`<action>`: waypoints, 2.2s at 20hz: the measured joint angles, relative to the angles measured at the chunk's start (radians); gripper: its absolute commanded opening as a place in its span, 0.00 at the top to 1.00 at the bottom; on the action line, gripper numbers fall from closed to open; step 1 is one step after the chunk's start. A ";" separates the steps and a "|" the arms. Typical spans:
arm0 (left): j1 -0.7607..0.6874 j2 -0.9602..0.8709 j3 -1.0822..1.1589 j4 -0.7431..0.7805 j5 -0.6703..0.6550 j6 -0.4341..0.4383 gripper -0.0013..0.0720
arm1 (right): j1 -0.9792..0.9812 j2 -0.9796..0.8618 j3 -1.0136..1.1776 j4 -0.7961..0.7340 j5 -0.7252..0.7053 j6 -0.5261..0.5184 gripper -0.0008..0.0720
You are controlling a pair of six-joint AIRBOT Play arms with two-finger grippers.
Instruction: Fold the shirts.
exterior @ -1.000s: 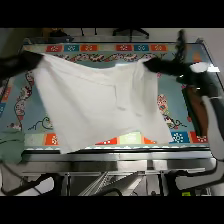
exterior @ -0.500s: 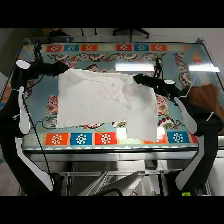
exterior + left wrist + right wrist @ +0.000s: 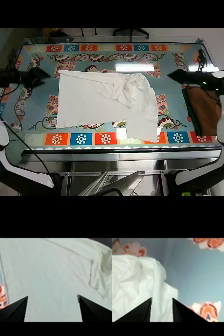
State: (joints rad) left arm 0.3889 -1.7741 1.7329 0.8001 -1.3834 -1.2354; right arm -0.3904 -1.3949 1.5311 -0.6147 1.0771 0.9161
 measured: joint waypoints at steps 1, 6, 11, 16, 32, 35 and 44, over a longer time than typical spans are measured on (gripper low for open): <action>0.016 0.033 -0.081 0.035 -0.023 -0.011 0.04 | -0.035 0.020 -0.031 -0.044 0.040 0.029 0.59; 0.053 0.171 -0.538 0.147 -0.014 -0.021 0.04 | -0.137 0.068 -0.185 -0.145 0.121 0.088 0.59; 0.045 0.211 -0.760 0.138 0.089 0.013 0.04 | -0.141 0.077 -0.237 -0.168 0.138 0.103 0.59; 0.004 0.214 -0.756 0.134 0.203 0.036 0.54 | -0.111 0.076 -0.247 -0.174 0.160 0.103 0.56; -0.063 0.257 -0.655 0.052 0.266 0.106 0.97 | 0.125 -0.117 -0.235 -0.091 0.185 0.019 0.96; -0.037 0.382 -0.592 -0.094 0.222 0.150 0.97 | 0.126 -0.021 -0.132 0.087 0.272 -0.044 0.96; 0.340 0.797 0.185 -0.626 0.147 0.111 0.97 | -0.055 0.521 0.362 0.410 0.077 -0.177 0.96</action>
State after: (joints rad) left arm 0.7284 -0.9768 1.9179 0.1741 -1.2366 -1.1248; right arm -0.4458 -0.8734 1.8927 -0.2043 1.1545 0.7387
